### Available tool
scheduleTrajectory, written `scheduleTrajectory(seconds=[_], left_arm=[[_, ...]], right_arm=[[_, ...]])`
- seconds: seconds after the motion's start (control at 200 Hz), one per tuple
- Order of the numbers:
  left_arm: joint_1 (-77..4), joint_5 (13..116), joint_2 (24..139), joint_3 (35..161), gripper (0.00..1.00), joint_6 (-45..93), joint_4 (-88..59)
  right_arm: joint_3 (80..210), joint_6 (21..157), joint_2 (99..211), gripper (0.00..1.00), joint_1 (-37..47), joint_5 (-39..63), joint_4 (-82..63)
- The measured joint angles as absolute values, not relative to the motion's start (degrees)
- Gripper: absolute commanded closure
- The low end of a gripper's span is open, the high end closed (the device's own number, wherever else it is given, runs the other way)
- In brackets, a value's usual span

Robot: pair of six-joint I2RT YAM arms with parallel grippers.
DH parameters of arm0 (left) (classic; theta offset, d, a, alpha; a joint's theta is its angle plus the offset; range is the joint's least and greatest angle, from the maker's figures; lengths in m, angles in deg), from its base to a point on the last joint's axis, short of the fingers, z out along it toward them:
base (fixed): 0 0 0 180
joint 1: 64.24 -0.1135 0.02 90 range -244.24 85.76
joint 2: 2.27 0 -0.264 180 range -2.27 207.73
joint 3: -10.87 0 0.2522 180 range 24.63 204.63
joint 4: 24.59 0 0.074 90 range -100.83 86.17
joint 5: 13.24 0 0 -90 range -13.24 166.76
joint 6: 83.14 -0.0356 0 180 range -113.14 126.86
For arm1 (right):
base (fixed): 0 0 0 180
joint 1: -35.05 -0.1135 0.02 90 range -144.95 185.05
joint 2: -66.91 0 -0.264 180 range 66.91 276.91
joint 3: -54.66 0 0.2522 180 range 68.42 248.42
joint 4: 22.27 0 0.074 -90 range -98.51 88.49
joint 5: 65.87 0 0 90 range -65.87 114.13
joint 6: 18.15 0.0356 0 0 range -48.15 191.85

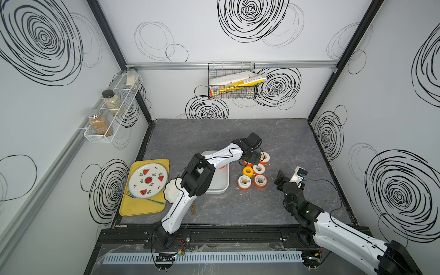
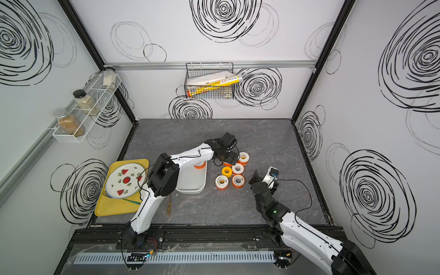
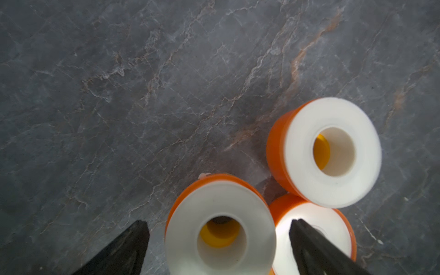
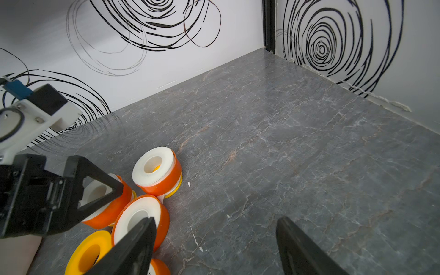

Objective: Put the sealing tape into the storage box
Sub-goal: Pick up the sealing tape at the center of the board.

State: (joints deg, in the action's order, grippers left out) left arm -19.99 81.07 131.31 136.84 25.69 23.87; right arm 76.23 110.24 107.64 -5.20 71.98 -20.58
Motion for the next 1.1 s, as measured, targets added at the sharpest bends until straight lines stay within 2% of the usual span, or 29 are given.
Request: scheduleTrajectory(seconds=[0.13,0.295,0.596,1.101], left_arm=[[-20.0,81.4,132.0,136.8,0.03,25.8,23.9],[-20.0,82.1,132.5,136.8,0.17,25.9,23.9],[-20.0,82.9,132.8,137.4,0.35,26.0,23.9],[-20.0,85.9,129.5,137.6,0.36,25.9,26.9]], right_arm=[[76.2,110.2,107.6,0.17,-5.2,72.0,-20.6],[76.2,110.2,108.0,0.18,-5.2,71.9,-20.7],[76.3,110.2,109.8,0.18,-5.1,71.6,-21.0],[76.4,110.2,111.0,0.18,-5.1,71.2,-21.0]])
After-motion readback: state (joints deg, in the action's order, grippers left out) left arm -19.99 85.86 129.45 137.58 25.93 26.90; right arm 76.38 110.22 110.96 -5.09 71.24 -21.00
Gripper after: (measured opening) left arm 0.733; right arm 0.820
